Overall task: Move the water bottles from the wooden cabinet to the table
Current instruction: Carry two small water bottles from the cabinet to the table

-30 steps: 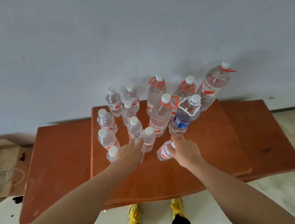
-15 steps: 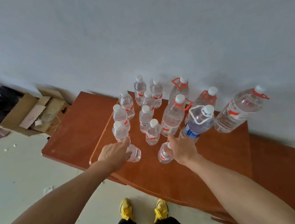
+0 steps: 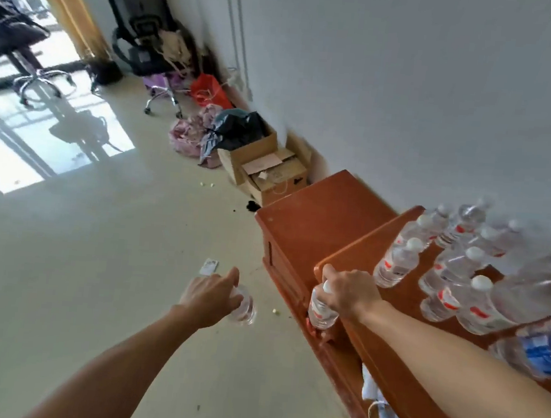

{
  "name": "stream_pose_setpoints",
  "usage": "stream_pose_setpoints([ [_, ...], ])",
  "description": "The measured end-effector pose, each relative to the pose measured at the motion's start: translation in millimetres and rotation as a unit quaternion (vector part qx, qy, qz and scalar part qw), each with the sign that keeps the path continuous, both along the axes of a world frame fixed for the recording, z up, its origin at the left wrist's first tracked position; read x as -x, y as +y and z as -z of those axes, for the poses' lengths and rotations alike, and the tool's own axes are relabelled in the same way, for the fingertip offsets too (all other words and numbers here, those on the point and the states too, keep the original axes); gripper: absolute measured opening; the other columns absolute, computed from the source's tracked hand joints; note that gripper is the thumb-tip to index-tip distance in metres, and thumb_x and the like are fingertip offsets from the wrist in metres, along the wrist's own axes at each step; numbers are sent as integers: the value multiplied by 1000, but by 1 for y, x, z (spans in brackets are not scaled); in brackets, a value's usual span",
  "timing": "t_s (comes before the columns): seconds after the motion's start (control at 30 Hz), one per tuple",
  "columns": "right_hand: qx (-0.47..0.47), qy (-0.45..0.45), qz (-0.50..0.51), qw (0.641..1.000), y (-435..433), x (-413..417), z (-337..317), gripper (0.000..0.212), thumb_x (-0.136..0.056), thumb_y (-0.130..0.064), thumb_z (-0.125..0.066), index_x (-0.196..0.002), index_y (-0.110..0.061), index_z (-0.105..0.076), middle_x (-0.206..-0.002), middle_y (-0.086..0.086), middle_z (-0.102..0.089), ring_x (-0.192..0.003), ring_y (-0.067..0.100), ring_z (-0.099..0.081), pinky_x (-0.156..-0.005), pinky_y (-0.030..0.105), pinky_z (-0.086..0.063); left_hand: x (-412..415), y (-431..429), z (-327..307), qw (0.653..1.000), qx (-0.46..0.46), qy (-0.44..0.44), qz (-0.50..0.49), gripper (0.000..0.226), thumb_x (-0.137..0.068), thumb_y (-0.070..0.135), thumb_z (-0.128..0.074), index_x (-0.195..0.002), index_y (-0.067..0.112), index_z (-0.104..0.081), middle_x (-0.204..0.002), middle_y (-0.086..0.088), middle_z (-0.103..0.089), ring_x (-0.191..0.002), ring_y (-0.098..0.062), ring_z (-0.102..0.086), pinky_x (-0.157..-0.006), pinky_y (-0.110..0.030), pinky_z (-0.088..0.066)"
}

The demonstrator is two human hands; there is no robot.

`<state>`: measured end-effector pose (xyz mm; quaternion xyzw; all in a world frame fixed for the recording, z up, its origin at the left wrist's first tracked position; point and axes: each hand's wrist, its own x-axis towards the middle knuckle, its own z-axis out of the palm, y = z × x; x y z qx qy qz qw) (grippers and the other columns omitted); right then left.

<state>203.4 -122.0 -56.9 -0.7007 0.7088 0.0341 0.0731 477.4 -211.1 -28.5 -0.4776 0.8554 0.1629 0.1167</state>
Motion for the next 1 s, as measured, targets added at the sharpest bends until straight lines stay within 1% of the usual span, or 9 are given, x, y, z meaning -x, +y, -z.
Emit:
stream_pose_setpoints([
  [0.13,3,4,-72,997,-58,-106,-5,38,-95,-51,-39,-105,-16,-51,-89,9,-73,-83,33,-69,-62,34,-41,-122,-13,-3,996,2,-3,-85,33,-94,41,-48,-118,19,-42,-107,-8,-65,-94,-31,-59,-73,-33,-32],
  [0.23,13,-6,-127,992,-99,-188,-6,41,-93,-54,-40,-106,-17,-52,-89,10,-72,-83,33,-69,-63,34,-43,-212,-21,-10,988,7,-5,-154,31,-93,42,-48,-114,19,-44,-105,-10,-63,-93,-32,-59,-72,-34,-36],
  [0.37,4,-33,-196,980,-148,-299,-16,40,-94,-54,-40,-109,-18,-49,-91,10,-71,-84,33,-68,-64,33,-39,-320,-28,-19,971,33,-33,-233,32,-93,43,-47,-114,20,-46,-105,-10,-65,-96,-32,-61,-72,-34,-40],
  [0.47,7,-38,-239,970,-182,-367,-22,38,-92,-53,-42,-106,-18,-51,-91,12,-72,-85,35,-67,-67,33,-41,-378,-32,-21,956,54,-44,-284,32,-92,43,-48,-114,19,-48,-107,-9,-67,-98,-31,-62,-72,-33,-41],
  [0.57,7,-38,-299,953,-227,-447,-25,37,-91,-52,-45,-105,-19,-52,-93,14,-72,-89,36,-67,-69,34,-41,-443,-39,-15,929,58,-38,-363,34,-93,44,-47,-113,17,-49,-107,-9,-68,-99,-30,-63,-72,-33,-42],
  [0.67,8,-30,-360,933,-277,-520,-19,36,-89,-53,-46,-104,-21,-53,-93,12,-72,-88,35,-67,-72,34,-45,-498,-56,-7,905,57,-39,-419,34,-93,45,-46,-112,17,-49,-108,-9,-68,-99,-31,-63,-72,-34,-43],
  [0.73,-1,-29,-390,920,-305,-556,-18,35,-89,-52,-47,-104,-21,-54,-93,10,-72,-87,34,-67,-71,33,-45,-524,-68,-6,895,49,-47,-441,34,-92,46,-47,-110,17,-50,-108,-9,-68,-99,-31,-63,-74,-34,-44],
  [0.9,-30,-36,-493,869,-393,-678,-26,35,-88,-50,-47,-106,-22,-54,-97,7,-72,-89,32,-66,-69,33,-39,-608,-106,-11,837,32,-50,-544,33,-91,49,-48,-105,20,-48,-104,-7,-69,-96,-31,-63,-68,-33,-38],
  [1.0,-18,-38,-538,842,-437,-749,-36,36,-89,-52,-48,-109,-21,-53,-100,8,-71,-92,32,-65,-70,34,-37,-655,-119,-17,785,45,-27,-617,29,-91,50,-47,-99,22,-44,-101,-6,-69,-95,-30,-63,-67,-32,-37],
])
